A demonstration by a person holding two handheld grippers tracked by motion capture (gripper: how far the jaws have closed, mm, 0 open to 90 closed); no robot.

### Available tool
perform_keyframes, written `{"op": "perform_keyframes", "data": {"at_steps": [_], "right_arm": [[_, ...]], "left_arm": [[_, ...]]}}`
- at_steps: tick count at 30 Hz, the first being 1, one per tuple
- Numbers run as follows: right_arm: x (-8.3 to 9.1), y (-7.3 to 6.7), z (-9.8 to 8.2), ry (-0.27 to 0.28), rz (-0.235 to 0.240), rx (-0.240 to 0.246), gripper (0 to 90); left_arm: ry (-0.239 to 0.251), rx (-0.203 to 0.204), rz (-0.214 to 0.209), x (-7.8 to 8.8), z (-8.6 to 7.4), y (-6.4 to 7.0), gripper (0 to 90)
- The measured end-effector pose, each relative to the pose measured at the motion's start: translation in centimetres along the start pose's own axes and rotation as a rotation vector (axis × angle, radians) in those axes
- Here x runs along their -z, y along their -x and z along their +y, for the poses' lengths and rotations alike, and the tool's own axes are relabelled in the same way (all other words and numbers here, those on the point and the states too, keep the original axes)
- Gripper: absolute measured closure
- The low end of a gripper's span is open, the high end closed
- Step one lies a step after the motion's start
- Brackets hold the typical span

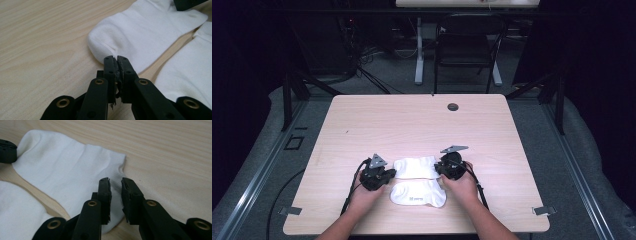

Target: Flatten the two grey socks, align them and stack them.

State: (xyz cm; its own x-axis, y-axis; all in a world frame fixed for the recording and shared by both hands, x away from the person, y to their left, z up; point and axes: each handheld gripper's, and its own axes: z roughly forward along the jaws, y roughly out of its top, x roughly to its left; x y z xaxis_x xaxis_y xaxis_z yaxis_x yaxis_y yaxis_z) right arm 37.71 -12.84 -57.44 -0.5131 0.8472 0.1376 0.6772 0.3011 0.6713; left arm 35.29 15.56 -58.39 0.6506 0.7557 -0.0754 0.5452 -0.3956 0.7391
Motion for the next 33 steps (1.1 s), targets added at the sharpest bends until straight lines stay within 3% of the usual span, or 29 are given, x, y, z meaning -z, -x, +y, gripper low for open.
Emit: {"op": "perform_keyframes", "data": {"at_steps": [17, 28, 33], "right_arm": [[0.2, 0.0, 0.0, 0.0, 0.022, -0.004, 72.8], [1.1, -0.3, 0.6, 0.026, 0.023, 0.016, 69.4], [1.3, 0.0, 1.0, 0.02, 0.014, 0.018, 68.9]], "left_arm": [[-0.017, 0.018, -0.022, 0.4, 0.0, 0.0, 84.1], [0.024, 0.081, -0.044, 1.0, 0.3, -0.6, 76.3], [0.026, 0.078, -0.032, 1.1, 0.7, -0.9, 73.0]]}}
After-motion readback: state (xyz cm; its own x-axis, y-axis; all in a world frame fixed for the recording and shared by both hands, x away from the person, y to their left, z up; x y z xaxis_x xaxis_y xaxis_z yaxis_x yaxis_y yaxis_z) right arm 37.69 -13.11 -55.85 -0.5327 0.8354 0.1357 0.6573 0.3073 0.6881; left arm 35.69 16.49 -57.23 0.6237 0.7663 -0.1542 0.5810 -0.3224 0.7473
